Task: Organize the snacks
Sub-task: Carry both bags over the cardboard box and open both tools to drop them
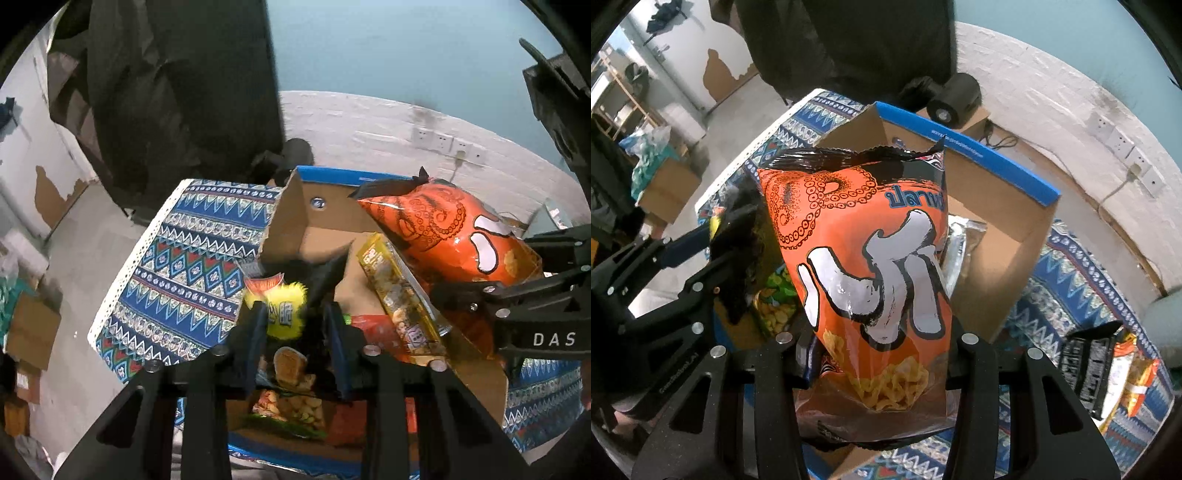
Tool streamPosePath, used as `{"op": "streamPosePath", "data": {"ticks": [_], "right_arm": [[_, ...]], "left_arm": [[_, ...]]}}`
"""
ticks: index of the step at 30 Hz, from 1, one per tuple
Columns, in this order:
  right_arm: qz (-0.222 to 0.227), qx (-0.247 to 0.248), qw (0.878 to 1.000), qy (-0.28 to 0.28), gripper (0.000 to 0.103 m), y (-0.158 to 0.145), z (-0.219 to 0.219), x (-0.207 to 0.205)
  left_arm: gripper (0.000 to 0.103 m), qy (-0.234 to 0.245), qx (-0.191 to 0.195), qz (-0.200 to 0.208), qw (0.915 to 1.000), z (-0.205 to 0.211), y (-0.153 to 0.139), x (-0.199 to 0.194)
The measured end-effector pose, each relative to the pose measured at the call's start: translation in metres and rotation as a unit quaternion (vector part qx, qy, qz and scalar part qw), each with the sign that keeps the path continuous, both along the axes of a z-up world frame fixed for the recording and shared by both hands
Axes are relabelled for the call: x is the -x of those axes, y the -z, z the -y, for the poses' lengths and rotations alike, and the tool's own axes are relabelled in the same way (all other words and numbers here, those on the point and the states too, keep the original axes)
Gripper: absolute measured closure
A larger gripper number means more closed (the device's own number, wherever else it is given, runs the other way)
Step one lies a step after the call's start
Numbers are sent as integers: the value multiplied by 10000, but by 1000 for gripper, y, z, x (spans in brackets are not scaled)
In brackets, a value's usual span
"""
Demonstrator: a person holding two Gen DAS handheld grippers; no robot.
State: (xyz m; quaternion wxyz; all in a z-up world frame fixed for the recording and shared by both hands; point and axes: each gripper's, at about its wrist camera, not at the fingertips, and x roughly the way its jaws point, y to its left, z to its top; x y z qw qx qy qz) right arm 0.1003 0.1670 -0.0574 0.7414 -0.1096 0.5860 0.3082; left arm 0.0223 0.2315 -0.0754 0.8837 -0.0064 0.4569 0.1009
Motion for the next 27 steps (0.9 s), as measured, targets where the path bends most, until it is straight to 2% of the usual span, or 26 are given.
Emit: {"op": "streamPosePath", "data": {"ticks": [2,4,6,8,10,12,14,27], "right_arm": [[-68,-18,10000,4,54,5,-2,-2],[-136,-66,9999,46,51,8,-2,-4],[-190,-73,9998,68,45,9,0,-5],[-130,-102,9998,96,44,5,3,-4],[-31,-117,9999,115,40,-3,7,-3],[77,-134,9997,182,33,-10,14,-3],[131,-167,9995,239,33,-16,22,-3],[324,-15,9982,505,31,-36,85,6]], "left_arm": [[72,13,90,-19,10000,-1,1,-1],[70,-4,-39,-72,10000,2,2,-3],[61,-24,-148,-95,9998,3,2,-4],[39,-82,-181,-99,9998,2,2,-3],[37,-136,-149,-36,9998,1,-1,0],[36,-147,-79,-7,9999,0,-4,2],[32,-144,2,46,9999,1,-7,3],[27,362,432,232,9981,49,-28,2]]}}
